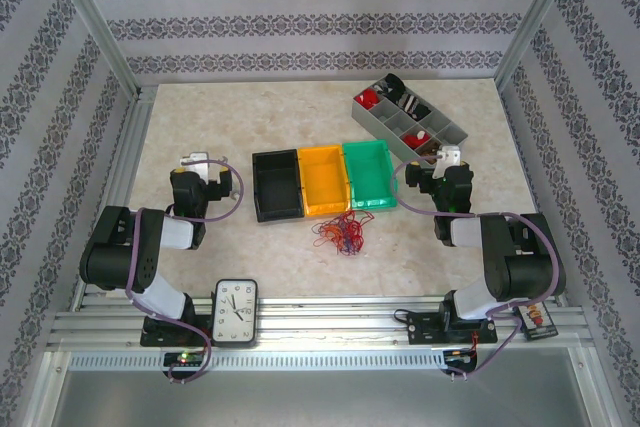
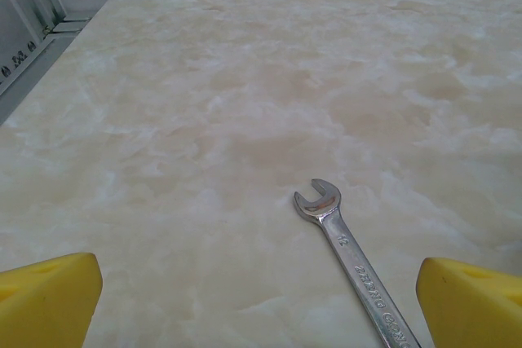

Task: Untangle the cables

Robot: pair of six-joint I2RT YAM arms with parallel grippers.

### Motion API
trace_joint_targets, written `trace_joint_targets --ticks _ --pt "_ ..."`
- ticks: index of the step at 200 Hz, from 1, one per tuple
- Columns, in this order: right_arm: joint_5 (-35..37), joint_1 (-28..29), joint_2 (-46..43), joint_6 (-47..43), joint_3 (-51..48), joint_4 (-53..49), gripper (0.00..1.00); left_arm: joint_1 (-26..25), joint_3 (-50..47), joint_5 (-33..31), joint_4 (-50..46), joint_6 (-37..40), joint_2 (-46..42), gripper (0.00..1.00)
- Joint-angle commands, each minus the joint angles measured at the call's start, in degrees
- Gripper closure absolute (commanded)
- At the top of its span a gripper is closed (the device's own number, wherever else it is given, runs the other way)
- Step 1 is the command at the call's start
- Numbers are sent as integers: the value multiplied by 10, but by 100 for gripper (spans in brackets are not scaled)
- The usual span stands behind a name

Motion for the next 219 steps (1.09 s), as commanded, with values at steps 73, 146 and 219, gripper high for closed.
trace_joint_targets --ticks 73,146,219 --pt "-8 2 -1 -1 0 7 2 2 -4 -7 26 -8 2 1" --pt "-9 2 -1 -1 0 7 2 2 -6 -9 27 -10 2 1" --pt "-54 -11 -13 7 23 -23 2 -2 152 -19 -375 -84 -159 0"
